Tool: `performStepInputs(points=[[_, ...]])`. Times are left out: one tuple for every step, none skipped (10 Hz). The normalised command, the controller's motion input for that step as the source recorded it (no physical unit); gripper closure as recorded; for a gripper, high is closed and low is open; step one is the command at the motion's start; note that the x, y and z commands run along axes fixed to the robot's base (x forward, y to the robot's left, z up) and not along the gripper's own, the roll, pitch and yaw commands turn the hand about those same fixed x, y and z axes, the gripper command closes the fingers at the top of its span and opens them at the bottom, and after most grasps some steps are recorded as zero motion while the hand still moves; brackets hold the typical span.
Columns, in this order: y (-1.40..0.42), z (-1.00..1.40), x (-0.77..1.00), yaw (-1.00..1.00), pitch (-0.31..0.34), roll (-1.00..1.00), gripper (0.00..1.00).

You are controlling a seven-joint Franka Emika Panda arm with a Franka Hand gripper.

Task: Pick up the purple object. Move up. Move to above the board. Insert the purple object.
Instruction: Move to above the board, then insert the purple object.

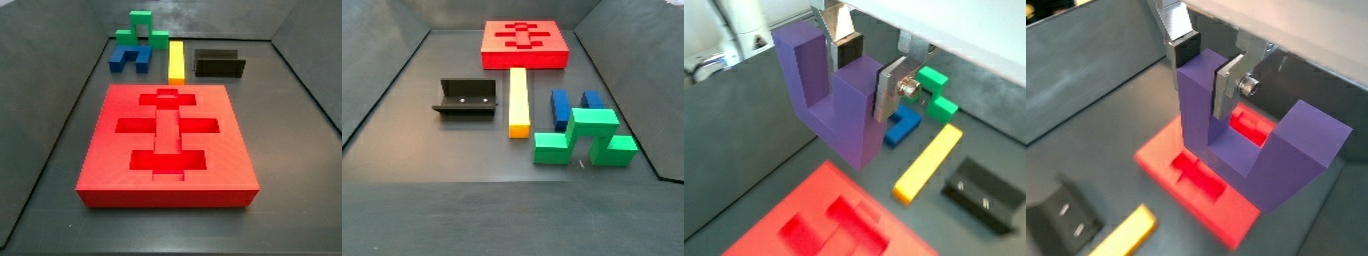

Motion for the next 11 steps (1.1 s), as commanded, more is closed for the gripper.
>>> performStepInputs(points=[[-0.72,0.17,0.30,0.01,0.172,0.03,1.00],[-0.35,0.10,0.19,0.01,0.132,0.02,1.00],[-0.21,0.07,0.10,0.01,0.078,0.01,1.00],[-0.02,0.00,0.00,0.00,0.000,0.00,1.00],[-0.15,-0.35,0.15,0.00,0.000,0.07,1.00],[-0.33,-0.87,0.33,0.00,-0.019,0.20,1.00],[-0.38,-0.88,0.26,0.00,-0.031,0.21,1.00],[-0.41,-0.90,0.27,0.00,-0.060,0.17,1.00],[-0.43,-0.93,0.27,0.00,-0.076,0.15,1.00],[-0.56,-0.85,0.15,0.13,-0.076,0.19,1.00],[-0.69,-0.81,0.16,0.16,-0.056,0.20,1.00]])
